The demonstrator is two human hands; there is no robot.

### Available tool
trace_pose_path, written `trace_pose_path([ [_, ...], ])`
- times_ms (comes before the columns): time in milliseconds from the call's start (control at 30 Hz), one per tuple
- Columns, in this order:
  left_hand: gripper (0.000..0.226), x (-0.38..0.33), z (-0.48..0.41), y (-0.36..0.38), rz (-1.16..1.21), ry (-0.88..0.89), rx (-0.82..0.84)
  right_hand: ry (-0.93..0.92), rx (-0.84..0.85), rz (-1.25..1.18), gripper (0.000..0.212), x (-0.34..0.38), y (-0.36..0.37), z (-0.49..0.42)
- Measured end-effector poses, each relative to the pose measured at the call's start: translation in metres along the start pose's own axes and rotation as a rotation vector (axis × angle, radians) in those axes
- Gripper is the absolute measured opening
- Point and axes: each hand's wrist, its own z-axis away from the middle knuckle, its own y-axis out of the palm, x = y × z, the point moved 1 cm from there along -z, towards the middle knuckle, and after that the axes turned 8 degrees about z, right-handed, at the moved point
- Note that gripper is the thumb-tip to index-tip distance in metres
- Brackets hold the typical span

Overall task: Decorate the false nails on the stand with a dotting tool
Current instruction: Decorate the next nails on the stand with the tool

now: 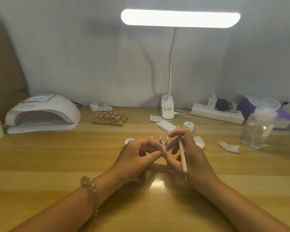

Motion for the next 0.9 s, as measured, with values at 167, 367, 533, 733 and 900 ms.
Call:
trace_pose_path([
  [167, 0.013, -0.002, 0.003, 0.001, -0.053, 0.001, -0.039, -0.035, -0.029, 0.014, 0.045, -0.001, 0.003, 0.001],
  [367, 0.017, -0.003, 0.007, -0.003, -0.532, -0.033, -0.151, 0.082, -0.198, -0.04, 0.049, -0.019, -0.01, -0.005],
  [533, 0.029, -0.003, 0.006, -0.007, -0.664, -0.073, -0.139, 0.207, -0.31, -0.115, 0.047, -0.039, -0.022, -0.006],
  [733, 0.049, -0.002, 0.003, -0.004, -0.812, -0.082, -0.089, 0.193, -0.231, -0.08, 0.048, -0.04, -0.013, -0.006],
  [900, 0.047, 0.002, -0.003, -0.002, -0.875, -0.054, -0.061, 0.12, -0.169, 0.056, 0.052, -0.034, -0.009, -0.006],
])
